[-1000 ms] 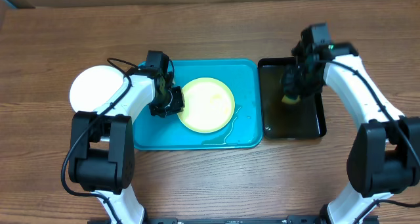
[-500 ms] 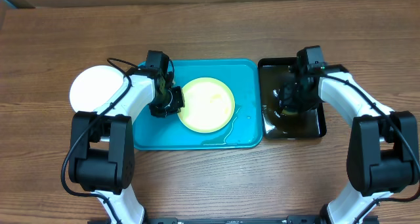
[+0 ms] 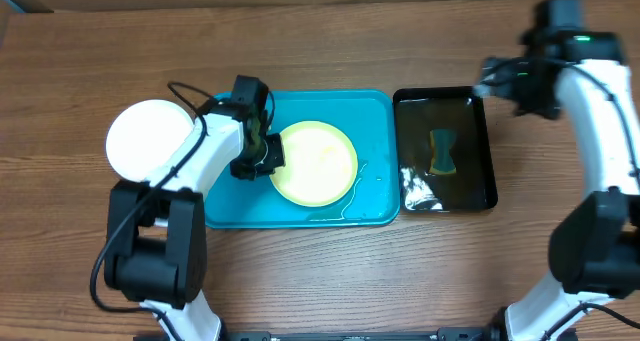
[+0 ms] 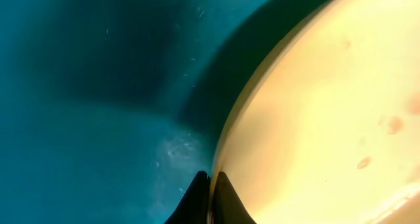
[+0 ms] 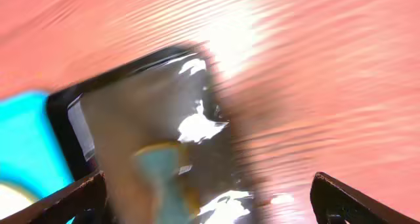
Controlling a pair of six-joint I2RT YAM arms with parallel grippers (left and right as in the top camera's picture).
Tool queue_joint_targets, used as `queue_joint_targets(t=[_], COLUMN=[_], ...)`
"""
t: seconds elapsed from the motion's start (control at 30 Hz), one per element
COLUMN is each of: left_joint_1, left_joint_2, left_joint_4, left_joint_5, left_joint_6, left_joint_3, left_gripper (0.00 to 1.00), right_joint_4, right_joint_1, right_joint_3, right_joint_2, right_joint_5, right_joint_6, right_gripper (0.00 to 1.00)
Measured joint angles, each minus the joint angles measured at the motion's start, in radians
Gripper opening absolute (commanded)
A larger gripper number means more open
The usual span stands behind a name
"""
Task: Clean dirty plates on tray and stack at the side
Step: 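Lift the yellow plate with the left gripper and tip it over the black tray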
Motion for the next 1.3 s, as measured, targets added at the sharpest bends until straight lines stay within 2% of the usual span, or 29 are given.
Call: queue_joint_targets(t=[0.3,0.47,0.7,0.83,1.03,1.3], left_joint_1=[-0.164,-0.261,-0.409,-0.536,-0.724,-0.842], left_joint_2=[-0.045,-0.048,-0.051,-0.047,0.003,0.112], left_joint_4=[-0.064,-0.011,0.102,0.176,0.299,0.444], left_joint_5=[-0.179,-0.264,-0.464,-0.649,-0.933,-1.240], left_joint_6=[-0.026,-0.039,-0.005,0.069,0.256,0.537], left_joint_3=[0.302,0.393,0.401,0.401,0.401,0.401], left_gripper=[0.04,0.04,0.04,0.04,0.04,0.04], right_joint_4=[-0.004,-0.005,-0.006,-0.007,-0.006,-0.007], right_joint_1=[-0.276,-0.333,-0.359,-0.359,-0.359,-0.359], right_joint_3=[0.000,0.000,0.000,0.000,0.000,0.000], right_joint_2=[0.000,0.000,0.000,0.000,0.000,0.000], right_joint_5=[0.015,0.015,0.015,0.014,0.014,0.014], right_joint_6=[0.012,0.011,0.012,0.012,0.012,0.012], right_gripper=[1.00,1.00,1.00,1.00,1.00,1.00])
